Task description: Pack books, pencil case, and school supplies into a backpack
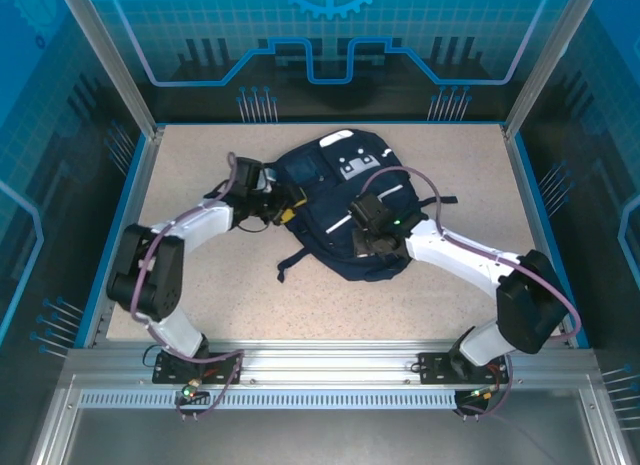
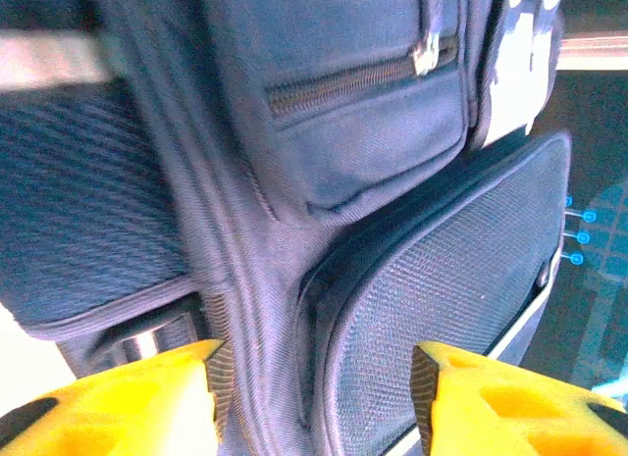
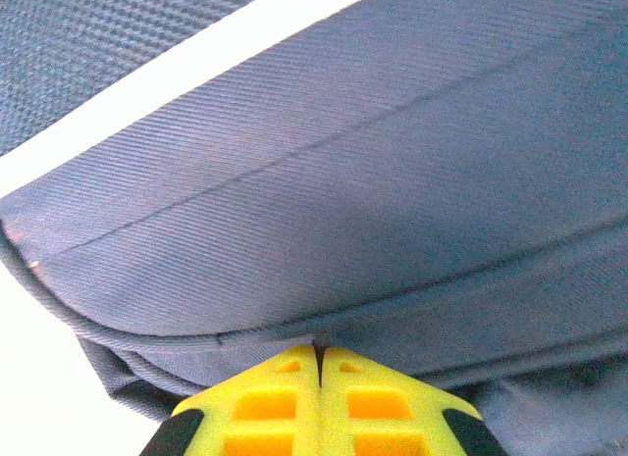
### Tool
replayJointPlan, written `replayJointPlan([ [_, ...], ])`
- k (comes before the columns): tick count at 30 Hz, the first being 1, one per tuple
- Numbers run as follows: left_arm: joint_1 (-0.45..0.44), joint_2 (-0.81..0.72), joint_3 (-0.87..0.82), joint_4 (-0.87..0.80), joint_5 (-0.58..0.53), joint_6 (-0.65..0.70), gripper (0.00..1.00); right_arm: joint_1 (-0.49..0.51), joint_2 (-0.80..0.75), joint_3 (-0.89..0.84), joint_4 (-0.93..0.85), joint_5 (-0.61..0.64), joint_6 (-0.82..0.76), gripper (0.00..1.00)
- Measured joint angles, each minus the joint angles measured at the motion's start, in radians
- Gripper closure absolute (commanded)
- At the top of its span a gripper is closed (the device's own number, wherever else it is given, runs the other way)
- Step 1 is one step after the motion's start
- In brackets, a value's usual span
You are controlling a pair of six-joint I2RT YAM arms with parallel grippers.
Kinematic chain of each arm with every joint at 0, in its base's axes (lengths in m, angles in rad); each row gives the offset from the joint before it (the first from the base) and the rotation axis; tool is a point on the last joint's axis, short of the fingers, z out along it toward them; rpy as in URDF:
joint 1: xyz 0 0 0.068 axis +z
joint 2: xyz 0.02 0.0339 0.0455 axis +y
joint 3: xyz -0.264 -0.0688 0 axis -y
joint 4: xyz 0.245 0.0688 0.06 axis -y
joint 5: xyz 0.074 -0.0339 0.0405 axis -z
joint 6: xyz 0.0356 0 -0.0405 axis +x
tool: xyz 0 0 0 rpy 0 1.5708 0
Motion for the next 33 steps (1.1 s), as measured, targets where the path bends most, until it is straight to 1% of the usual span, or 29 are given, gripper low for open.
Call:
replayJointPlan([
  [2,0.037,-0.072,-0.031,-0.022,-0.029,0.009,0.34,0.010,0.050,0.039,0.011,-0.050,-0.014,1.00],
  [5,0.063,-0.173,-0.088,-0.049,-0.058,0.011,0.30,0.035,0.136,0.120,0.044,-0.108,-0.031,1.00],
  [8,0.068,-0.248,-0.147,-0.069,-0.071,0.006,0.28,0.061,0.224,0.212,0.078,-0.153,-0.048,1.00],
  [12,0.068,-0.292,-0.205,-0.079,-0.070,-0.023,0.28,0.082,0.307,0.312,0.105,-0.193,-0.060,1.00],
  [18,0.059,-0.298,-0.260,-0.038,-0.033,-0.100,0.29,0.085,0.364,0.371,0.119,-0.230,-0.062,1.00],
  [23,-0.012,-0.278,-0.258,0.042,-0.019,-0.159,0.30,0.084,0.360,0.366,0.120,-0.229,-0.062,1.00],
  [28,-0.074,-0.203,-0.257,0.124,-0.030,-0.230,0.36,0.077,0.314,0.317,0.130,-0.226,-0.062,1.00],
  [33,-0.093,-0.161,-0.248,0.176,-0.064,-0.282,0.41,0.063,0.272,0.285,0.145,-0.238,-0.062,1.00],
])
